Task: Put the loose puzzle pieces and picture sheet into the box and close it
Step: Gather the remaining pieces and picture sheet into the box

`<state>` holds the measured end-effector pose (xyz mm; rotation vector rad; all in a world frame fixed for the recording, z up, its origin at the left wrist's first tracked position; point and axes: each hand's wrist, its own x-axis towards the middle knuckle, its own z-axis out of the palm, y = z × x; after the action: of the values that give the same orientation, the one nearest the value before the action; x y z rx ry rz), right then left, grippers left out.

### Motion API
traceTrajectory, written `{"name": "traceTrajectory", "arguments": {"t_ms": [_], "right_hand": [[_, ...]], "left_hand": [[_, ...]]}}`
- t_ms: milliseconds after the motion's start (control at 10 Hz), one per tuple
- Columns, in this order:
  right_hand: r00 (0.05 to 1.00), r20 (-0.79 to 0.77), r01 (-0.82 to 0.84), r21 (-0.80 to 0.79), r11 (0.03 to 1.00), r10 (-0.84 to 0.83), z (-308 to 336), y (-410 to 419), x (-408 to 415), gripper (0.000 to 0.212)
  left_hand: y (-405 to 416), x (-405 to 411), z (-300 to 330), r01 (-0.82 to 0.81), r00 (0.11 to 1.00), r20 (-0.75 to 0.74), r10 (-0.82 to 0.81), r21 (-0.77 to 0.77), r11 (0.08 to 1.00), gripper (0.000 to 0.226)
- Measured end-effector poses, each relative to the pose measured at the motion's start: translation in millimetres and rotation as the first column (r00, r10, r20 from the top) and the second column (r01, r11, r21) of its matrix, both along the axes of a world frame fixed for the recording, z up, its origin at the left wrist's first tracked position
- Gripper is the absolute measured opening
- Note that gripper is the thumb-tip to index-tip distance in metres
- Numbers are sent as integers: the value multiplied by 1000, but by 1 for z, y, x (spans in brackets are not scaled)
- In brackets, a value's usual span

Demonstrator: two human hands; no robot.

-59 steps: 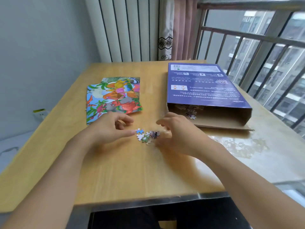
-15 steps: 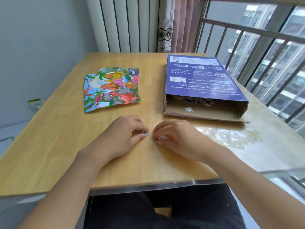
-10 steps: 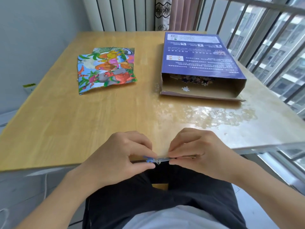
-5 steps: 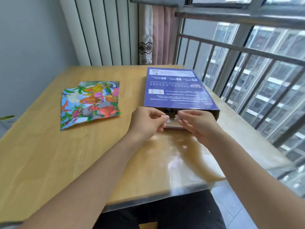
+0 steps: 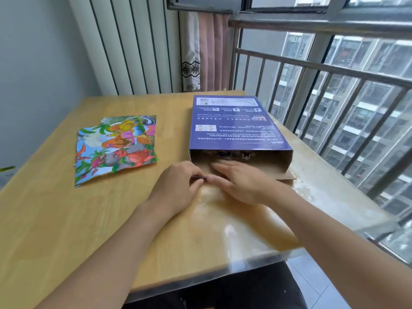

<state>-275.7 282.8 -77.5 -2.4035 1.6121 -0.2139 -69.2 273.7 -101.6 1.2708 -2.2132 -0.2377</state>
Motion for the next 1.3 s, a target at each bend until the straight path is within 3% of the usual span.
{"name": "traceTrajectory", "arguments": {"t_ms": [100, 200, 300, 400, 500, 600, 700, 800, 900, 1000, 1100, 1200, 1300], "right_hand": [[988, -57, 141, 10, 990, -140, 5, -15, -5, 78], [994, 108, 1, -124, 992, 12, 11, 2, 21, 55], [888, 442, -78, -123, 989, 125, 19, 17, 72, 31], [886, 463, -9, -12, 1000, 14, 35, -3, 127, 55], [857, 438, 167, 266, 949, -273, 43, -50, 177, 33], [825, 409, 262, 332, 906, -389, 28, -86, 210, 19], [727, 490, 320, 379, 868, -482, 21, -107, 231, 6], [634, 465, 382, 505, 774, -617, 34, -117, 232, 11], [589, 480, 256, 652, 714, -650, 45, -122, 223, 13], [637, 443, 286, 625, 727, -631, 50, -122, 230, 12], [893, 98, 350, 463, 814, -439, 43, -138, 230, 32], [663, 429, 297, 601, 742, -614, 35, -133, 218, 20], [585, 459, 323, 624, 711, -668, 29, -133, 209, 28]], "left_hand": [[4, 0, 5, -2, 1000, 15, 2, 37, 999, 15], [1, 24, 25, -90, 991, -95, 96, 72, 993, 16], [-18, 85, 44, -472, 856, -265, 445, -50, 880, 23], [-56, 168, 29, -756, 647, -67, 759, 72, 651, 73], [-72, 208, 5, -773, 605, 101, 790, 312, 552, 96], [-69, 196, -9, -711, 684, 68, 726, 287, 642, 86], [-72, 182, -9, -659, 709, -46, 704, 314, 684, 75], [-66, 177, -6, -662, 702, -94, 706, 278, 696, 69], [-64, 180, -3, -698, 641, -157, 751, 287, 656, 71], [-65, 182, 2, -727, 570, -142, 810, 373, 577, 75], [-70, 179, 10, -721, 482, -183, 857, 472, 507, 79], [-80, 171, 24, -674, 407, -218, 887, 584, 452, 76], [-91, 168, 25, -459, 312, -412, 856, 724, 515, 49]]}}
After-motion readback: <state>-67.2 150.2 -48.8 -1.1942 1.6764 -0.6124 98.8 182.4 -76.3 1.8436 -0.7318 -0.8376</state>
